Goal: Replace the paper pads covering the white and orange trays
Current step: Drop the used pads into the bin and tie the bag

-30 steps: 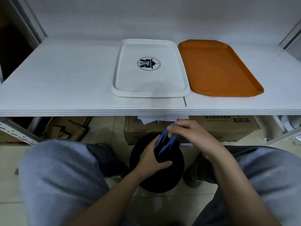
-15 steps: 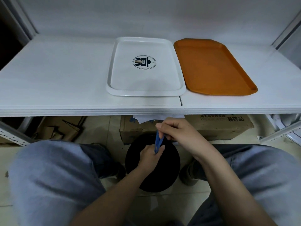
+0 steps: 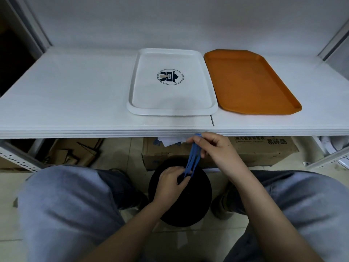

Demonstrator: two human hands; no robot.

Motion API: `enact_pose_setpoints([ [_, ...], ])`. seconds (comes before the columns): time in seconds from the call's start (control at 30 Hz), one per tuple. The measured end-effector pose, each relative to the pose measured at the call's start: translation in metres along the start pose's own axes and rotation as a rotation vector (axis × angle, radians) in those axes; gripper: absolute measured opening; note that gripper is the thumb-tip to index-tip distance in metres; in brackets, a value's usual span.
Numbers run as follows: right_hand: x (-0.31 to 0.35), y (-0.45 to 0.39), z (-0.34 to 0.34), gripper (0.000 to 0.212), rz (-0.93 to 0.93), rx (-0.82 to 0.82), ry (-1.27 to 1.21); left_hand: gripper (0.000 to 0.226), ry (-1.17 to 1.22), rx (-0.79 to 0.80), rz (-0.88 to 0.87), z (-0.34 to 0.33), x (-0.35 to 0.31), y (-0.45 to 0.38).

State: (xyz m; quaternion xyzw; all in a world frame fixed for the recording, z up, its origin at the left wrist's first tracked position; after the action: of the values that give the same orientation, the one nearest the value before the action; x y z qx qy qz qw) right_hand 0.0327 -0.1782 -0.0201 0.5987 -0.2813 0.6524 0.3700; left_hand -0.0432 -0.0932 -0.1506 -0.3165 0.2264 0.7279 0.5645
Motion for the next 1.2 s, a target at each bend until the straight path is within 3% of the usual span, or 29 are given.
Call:
enact_pose_setpoints([
  [0.17, -0.001, -0.002, 0.004, 0.021, 0.039, -0.072, -0.023, 0.017, -0.037, -0.163, 0.027, 0.021, 0.005, 0.010],
  [0.23, -0.002, -0.002, 0.008, 0.022, 0.036, -0.081, -0.046, 0.014, -0.025, -0.125, 0.043, 0.018, 0.005, 0.010],
  [0.37, -0.002, -0.002, 0.018, 0.020, 0.044, -0.066, 0.067, 0.013, 0.245, -0.012, 0.178, 0.009, 0.017, 0.006],
  [0.5, -0.003, -0.002, 0.035, 0.013, 0.071, -0.169, 0.184, 0.014, 0.349, 0.003, 0.223, 0.010, 0.024, 0.004],
  [0.6, -0.008, 0.003, 0.035, 0.035, 0.080, -0.224, 0.118, 0.015, 0.427, -0.010, 0.254, 0.010, 0.027, 0.005],
  [0.7, -0.045, 0.004, 0.027, 0.057, -0.052, -0.176, 0.029, 0.017, 0.464, -0.009, 0.255, 0.010, 0.029, 0.005],
  [0.8, -0.108, 0.008, 0.010, 0.059, -0.308, -0.052, 0.067, 0.017, 0.459, -0.010, 0.237, 0.012, 0.028, 0.005],
  [0.87, -0.131, 0.011, -0.005, 0.050, -0.330, 0.023, 0.169, 0.016, 0.457, -0.012, 0.236, 0.012, 0.028, 0.004],
  [0.97, -0.133, 0.012, -0.023, 0.020, -0.205, 0.024, 0.227, 0.015, 0.432, -0.031, 0.220, 0.014, 0.029, 0.004],
  [1.1, -0.124, 0.010, -0.014, 0.016, -0.111, -0.117, 0.259, 0.017, 0.384, -0.045, 0.199, 0.019, 0.024, 0.004],
  [1.2, -0.122, 0.013, -0.007, 0.015, -0.115, -0.156, 0.131, 0.018, 0.385, -0.048, 0.194, 0.024, 0.022, 0.002],
])
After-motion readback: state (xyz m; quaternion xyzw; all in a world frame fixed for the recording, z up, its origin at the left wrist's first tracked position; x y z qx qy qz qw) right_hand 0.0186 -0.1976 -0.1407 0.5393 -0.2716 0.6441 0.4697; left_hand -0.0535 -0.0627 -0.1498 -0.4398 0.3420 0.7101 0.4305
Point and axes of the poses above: each hand's wrist, its own y-axis away from the middle knuckle, its own z-axis out of the back of the hand, x = y × z, the point moved 10 cm from there along -y, towards the middle knuckle, and after that the axes turned 8 degrees about -y, right-handed, at the moved point
